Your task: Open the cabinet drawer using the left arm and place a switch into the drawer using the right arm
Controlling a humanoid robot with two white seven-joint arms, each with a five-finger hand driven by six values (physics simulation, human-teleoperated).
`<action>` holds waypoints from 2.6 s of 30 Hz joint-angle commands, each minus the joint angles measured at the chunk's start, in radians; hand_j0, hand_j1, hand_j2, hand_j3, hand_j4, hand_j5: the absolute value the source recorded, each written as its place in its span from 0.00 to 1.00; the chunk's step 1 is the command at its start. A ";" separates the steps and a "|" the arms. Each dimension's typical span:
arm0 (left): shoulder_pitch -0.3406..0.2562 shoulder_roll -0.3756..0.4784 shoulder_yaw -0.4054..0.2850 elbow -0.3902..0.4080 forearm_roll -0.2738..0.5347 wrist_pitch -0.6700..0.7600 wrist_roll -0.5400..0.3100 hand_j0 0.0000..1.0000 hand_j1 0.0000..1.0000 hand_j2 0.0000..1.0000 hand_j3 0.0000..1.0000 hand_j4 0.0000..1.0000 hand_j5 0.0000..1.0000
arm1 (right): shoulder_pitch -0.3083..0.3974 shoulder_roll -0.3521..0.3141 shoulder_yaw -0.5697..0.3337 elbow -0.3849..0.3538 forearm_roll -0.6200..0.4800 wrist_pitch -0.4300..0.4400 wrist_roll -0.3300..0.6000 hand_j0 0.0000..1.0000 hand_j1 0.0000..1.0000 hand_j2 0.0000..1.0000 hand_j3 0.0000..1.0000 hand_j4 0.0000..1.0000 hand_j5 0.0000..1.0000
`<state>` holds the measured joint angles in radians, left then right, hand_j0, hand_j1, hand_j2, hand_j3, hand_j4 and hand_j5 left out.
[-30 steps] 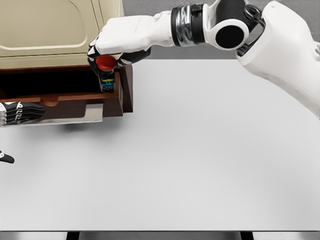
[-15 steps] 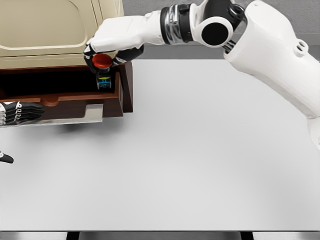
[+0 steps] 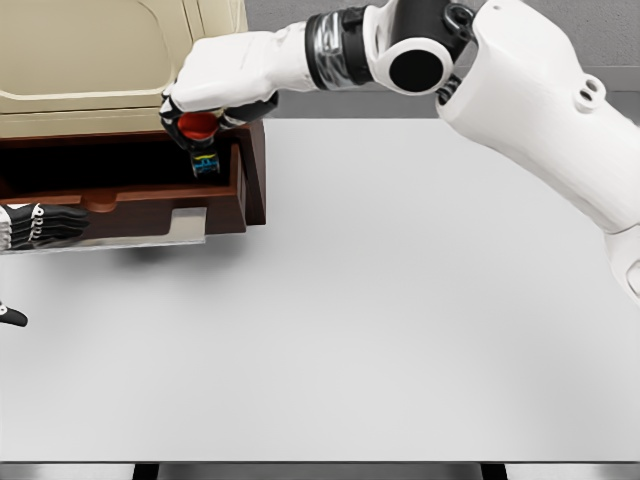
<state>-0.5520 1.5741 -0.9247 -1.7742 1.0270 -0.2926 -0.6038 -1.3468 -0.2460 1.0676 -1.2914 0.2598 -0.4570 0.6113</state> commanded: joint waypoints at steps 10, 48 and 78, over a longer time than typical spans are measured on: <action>0.001 0.001 -0.013 0.005 -0.122 -0.002 -0.007 1.00 1.00 1.00 1.00 1.00 1.00 | -0.008 0.033 -0.003 0.007 0.029 0.014 0.000 0.58 0.58 0.58 0.58 0.58 0.58; -0.005 0.009 0.010 0.005 -0.122 0.000 -0.007 1.00 1.00 1.00 1.00 1.00 1.00 | 0.011 -0.299 0.000 -0.295 -0.310 -0.154 0.000 1.00 1.00 1.00 1.00 1.00 1.00; -0.077 -0.063 0.153 0.005 -0.042 -0.318 -0.007 1.00 1.00 1.00 1.00 1.00 1.00 | 0.410 -0.771 -0.186 -0.178 -0.386 -0.154 0.000 1.00 1.00 1.00 1.00 1.00 1.00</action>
<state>-0.6335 1.5324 -0.7770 -1.7686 0.9735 -0.5788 -0.6110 -0.9296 -1.0164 0.8832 -1.4780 -0.1192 -0.6139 0.6113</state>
